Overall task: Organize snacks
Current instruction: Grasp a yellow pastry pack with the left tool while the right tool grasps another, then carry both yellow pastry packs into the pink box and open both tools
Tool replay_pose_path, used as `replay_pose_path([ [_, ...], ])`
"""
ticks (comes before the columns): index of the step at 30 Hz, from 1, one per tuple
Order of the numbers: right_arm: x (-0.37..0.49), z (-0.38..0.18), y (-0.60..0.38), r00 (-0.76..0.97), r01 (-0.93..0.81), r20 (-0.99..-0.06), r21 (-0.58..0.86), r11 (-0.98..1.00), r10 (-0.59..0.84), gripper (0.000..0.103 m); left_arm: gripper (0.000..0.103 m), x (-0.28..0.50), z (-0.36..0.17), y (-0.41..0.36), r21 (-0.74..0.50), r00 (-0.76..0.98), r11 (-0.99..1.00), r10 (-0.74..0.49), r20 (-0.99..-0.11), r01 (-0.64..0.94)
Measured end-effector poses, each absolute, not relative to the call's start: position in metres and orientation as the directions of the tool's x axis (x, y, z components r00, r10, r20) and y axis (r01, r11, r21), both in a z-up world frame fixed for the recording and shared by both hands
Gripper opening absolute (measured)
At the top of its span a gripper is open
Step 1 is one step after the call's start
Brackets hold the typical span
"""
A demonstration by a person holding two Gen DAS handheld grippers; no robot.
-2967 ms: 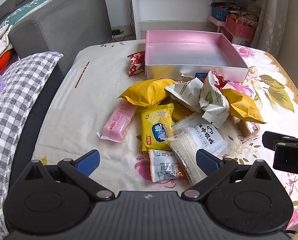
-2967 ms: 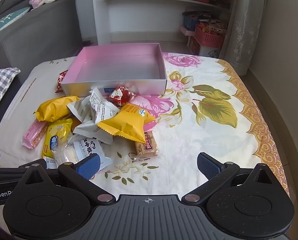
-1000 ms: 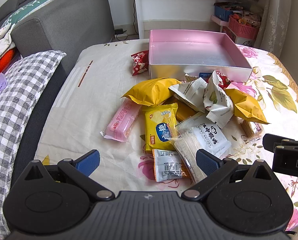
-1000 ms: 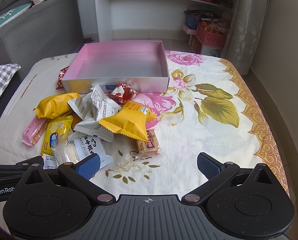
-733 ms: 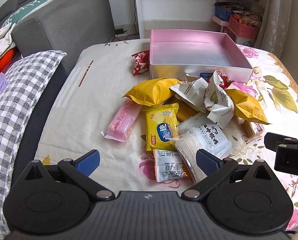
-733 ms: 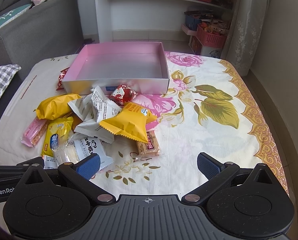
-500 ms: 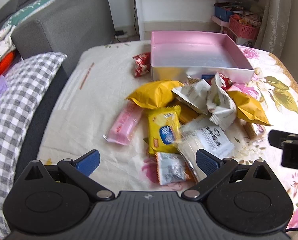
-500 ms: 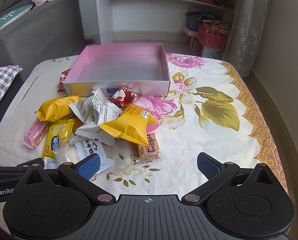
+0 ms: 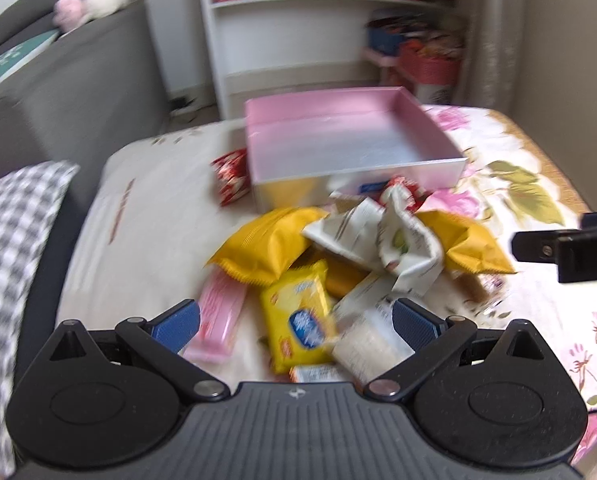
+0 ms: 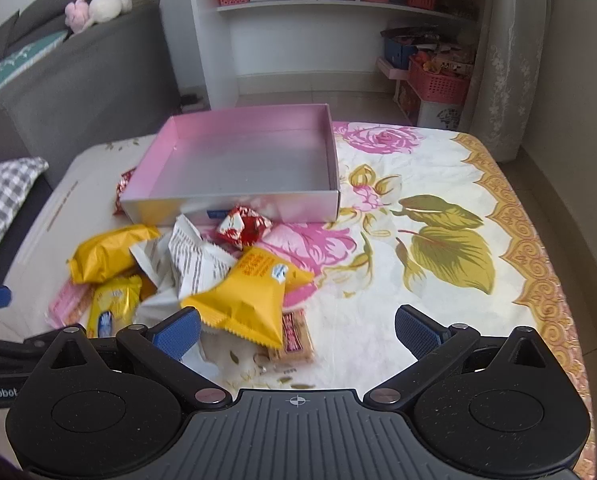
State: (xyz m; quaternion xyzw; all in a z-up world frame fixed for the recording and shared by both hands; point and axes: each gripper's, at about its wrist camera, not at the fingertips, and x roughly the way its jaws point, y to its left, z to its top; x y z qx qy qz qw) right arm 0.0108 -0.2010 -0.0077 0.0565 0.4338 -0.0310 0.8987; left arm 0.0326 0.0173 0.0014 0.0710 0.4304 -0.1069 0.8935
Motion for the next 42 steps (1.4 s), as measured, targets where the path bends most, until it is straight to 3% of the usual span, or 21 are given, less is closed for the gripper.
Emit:
replay_pose_path([
  [3,0.023,-0.012,-0.207,0.614,0.096,-0.788,0.123,0.988,0.038,0.103,0.1,0.045,-0.002,0.021,0.036,0.63,0.949,-0.179,-0.755,0.313],
  [5,0.032,-0.016,-0.211,0.6,0.088,-0.797,0.156,0.984,0.072,0.103,0.096,0.055,-0.008,0.022,0.106,0.662,0.943,-0.137,-0.737,0.314],
  [7,0.041,-0.021,-0.213,0.573,0.094,-0.813,0.189,0.977,0.102,0.102,0.087,0.067,-0.017,0.024,0.132,0.655,0.934,-0.126,-0.745,0.331],
  [13,0.059,-0.036,-0.22,0.536,0.12,-0.815,0.333,0.935,0.221,0.098,0.076,0.102,-0.033,0.042,-0.014,0.562,0.916,-0.258,-0.786,0.401],
  [17,0.071,-0.045,-0.228,0.525,0.173,-0.812,0.394,0.903,0.254,0.095,0.075,0.114,-0.037,0.047,-0.085,0.53,0.894,-0.334,-0.78,0.44],
  [27,0.093,-0.073,-0.233,0.45,0.278,-0.843,0.446,0.851,0.295,0.069,0.075,0.146,-0.062,0.055,-0.222,0.426,0.891,-0.392,-0.815,0.395],
  [30,0.097,-0.076,-0.234,0.45,0.294,-0.839,0.462,0.837,0.305,0.063,0.069,0.149,-0.062,0.057,-0.259,0.417,0.888,-0.415,-0.809,0.381],
  [34,0.097,-0.076,-0.236,0.456,0.308,-0.837,0.468,0.828,0.303,0.046,0.05,0.15,-0.059,0.057,-0.271,0.419,0.887,-0.422,-0.804,0.374],
  [36,0.097,-0.077,-0.238,0.457,0.313,-0.831,0.484,0.817,0.317,0.043,0.043,0.15,-0.059,0.058,-0.279,0.42,0.891,-0.421,-0.804,0.359],
  [42,0.095,-0.074,-0.238,0.465,0.308,-0.831,0.476,0.824,0.306,0.041,0.039,0.148,-0.057,0.06,-0.286,0.421,0.899,-0.412,-0.808,0.332],
])
